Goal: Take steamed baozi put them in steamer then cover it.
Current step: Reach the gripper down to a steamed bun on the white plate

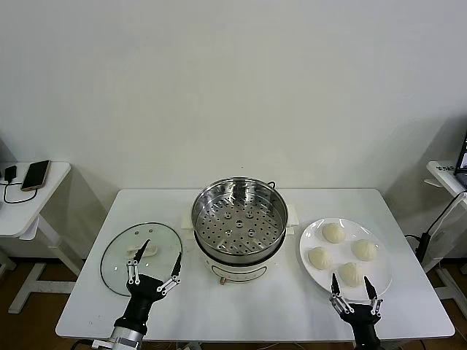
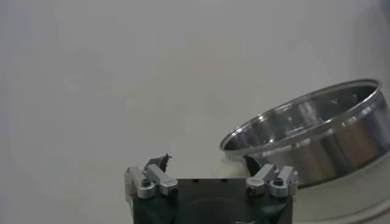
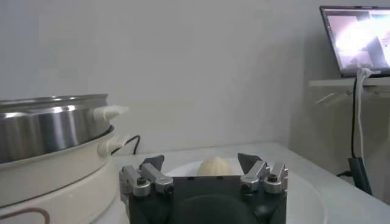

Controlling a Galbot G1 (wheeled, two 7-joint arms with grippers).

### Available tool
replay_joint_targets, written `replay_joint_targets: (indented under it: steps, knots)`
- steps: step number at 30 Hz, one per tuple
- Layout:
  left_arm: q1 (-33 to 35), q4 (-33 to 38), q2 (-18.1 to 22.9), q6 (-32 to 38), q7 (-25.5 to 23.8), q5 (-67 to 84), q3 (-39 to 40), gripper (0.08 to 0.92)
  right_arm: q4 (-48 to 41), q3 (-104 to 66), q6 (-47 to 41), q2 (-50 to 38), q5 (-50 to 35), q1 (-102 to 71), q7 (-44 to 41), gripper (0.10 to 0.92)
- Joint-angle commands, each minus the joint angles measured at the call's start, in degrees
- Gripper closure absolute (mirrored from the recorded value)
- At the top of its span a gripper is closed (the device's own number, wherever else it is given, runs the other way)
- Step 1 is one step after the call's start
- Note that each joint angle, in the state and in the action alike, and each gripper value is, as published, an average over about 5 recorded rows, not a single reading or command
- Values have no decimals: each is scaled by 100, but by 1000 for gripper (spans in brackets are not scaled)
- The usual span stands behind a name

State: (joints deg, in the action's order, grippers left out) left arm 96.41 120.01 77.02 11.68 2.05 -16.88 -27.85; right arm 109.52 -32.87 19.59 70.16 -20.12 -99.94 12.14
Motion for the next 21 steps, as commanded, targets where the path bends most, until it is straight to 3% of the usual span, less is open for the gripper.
replay_joint_targets:
  steps: [1, 9, 16, 21]
  knots:
    - [27, 63, 5, 6, 2, -16, 10, 177, 49, -325, -530, -226, -45, 452, 318, 203]
    - [128, 250, 32, 48, 21, -20, 77, 177, -551, -358, -1587, -1391, -882, 2429, 447, 203]
    - [182, 391, 104, 30, 37, -28, 119, 177, -2288, 805, -2046, -2185, -1746, 4699, 233, 203]
    - [207, 475, 161, 4, 54, -24, 112, 177, -3750, 1850, -2087, -2472, -1958, 6056, -514, 203]
